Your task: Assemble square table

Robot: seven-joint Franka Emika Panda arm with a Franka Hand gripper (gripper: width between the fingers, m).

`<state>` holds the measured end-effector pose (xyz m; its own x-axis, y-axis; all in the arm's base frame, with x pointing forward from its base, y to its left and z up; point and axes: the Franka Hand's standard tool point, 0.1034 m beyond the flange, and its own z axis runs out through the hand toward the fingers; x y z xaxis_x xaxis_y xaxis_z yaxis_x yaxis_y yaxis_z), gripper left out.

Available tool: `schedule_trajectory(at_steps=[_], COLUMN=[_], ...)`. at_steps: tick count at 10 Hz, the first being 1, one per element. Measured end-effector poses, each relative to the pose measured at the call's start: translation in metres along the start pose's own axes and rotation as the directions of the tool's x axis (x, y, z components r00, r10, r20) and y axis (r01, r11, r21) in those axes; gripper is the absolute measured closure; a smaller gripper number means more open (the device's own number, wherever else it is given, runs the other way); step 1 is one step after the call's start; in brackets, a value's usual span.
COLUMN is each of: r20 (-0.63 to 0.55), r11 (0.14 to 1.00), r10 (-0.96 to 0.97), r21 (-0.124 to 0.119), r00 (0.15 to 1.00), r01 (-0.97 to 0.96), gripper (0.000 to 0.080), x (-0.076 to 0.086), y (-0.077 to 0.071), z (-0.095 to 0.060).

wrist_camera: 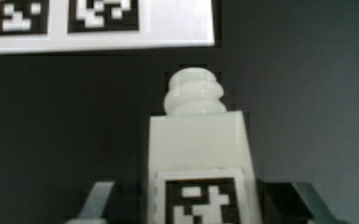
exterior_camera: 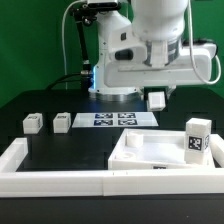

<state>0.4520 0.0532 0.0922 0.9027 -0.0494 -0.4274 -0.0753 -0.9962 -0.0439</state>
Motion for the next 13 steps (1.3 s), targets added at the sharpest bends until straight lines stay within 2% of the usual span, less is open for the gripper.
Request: schedule_trajectory(at_steps=[2, 3, 4, 5, 6, 7, 10, 13], r20=[-0.123, -0.221, -0.248, -0.336, -0.444, -0.503, -0.668, -0.792], r11=[1.0, 1.0, 1.0, 1.0, 1.0, 1.0, 0.997, 0.994], r10=[0.008, 0.004, 0.003, 0.002, -0.01, -0.025, -0.073, -0.098], r21=[0.013, 0.011, 0.009, 0.007, -0.004, -0.018, -0.065, -0.109], r00=[0.992, 0.975, 0.969, 0.942, 0.896, 0.864, 0.74, 0.602], r01=[-0.006, -0.002, -0.001, 0.0, 0.009, 0.018, 0.039, 0.018], gripper=[0.0512, 0.0512, 0.0512, 0.0512, 0.0512, 0.0512, 0.0512, 0.0512], x=[0.01, 0.01, 0.008, 0.016, 0.02, 0.024, 0.042, 0.044], y=[0.001, 0.001, 0.002, 0.002, 0.004, 0.008, 0.024, 0.033], z=[-0.021, -0.016, -0.013, -0.017, -0.019, -0.021, -0.049, -0.052])
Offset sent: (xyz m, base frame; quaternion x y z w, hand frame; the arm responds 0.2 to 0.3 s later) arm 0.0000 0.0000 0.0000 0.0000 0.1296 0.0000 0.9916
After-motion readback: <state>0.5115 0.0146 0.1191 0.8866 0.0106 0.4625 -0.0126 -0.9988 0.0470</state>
